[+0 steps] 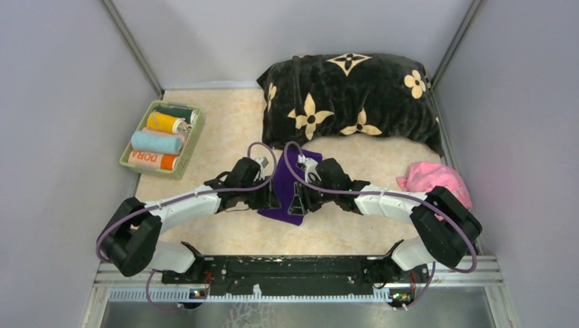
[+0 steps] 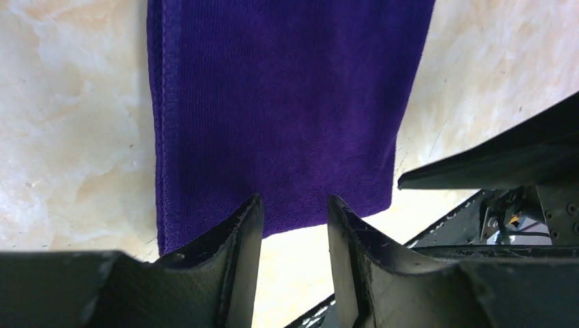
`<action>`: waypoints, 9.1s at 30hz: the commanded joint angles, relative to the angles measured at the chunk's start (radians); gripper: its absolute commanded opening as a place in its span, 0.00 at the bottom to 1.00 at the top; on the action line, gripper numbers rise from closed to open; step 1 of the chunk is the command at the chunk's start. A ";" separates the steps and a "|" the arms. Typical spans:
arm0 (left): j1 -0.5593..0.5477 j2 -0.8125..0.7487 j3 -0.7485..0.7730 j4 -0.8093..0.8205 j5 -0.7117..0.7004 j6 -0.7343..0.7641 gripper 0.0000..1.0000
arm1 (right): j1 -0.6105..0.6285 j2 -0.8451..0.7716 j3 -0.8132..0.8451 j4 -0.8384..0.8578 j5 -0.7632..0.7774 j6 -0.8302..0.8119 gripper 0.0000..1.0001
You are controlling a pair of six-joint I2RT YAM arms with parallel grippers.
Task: Roll the towels
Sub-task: Roll the towel at the center of the board.
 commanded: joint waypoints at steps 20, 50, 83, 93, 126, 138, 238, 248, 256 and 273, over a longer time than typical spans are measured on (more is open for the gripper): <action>0.021 -0.138 -0.054 -0.089 -0.153 -0.017 0.54 | 0.138 -0.092 0.054 -0.168 0.176 -0.062 0.37; 0.137 -0.353 -0.254 -0.083 -0.125 -0.242 0.64 | 0.315 0.073 0.209 -0.377 0.436 -0.202 0.36; 0.137 -0.268 -0.218 -0.158 -0.081 -0.430 0.69 | 0.432 0.291 0.291 -0.407 0.600 -0.281 0.09; 0.131 -0.285 -0.246 -0.116 -0.071 -0.541 0.67 | 0.432 0.314 0.367 -0.397 0.494 -0.139 0.01; 0.128 -0.220 -0.205 -0.260 -0.342 -0.565 0.27 | 0.431 0.281 0.323 -0.326 0.464 -0.078 0.01; 0.129 -0.214 -0.156 -0.299 -0.387 -0.490 0.15 | 0.358 0.267 0.300 -0.257 0.290 -0.056 0.00; 0.142 -0.177 -0.288 -0.066 -0.248 -0.304 0.54 | 0.517 0.433 0.398 -0.336 0.768 -0.395 0.36; 0.148 -0.114 -0.229 -0.107 -0.272 -0.284 0.42 | 0.517 0.383 0.389 -0.345 0.672 -0.351 0.03; 0.152 -0.281 -0.156 -0.221 -0.299 -0.264 0.66 | 0.428 0.308 0.366 -0.250 0.329 -0.245 0.00; 0.151 -0.584 -0.263 -0.263 -0.175 -0.329 0.73 | 0.081 0.375 0.196 0.136 -0.332 0.136 0.00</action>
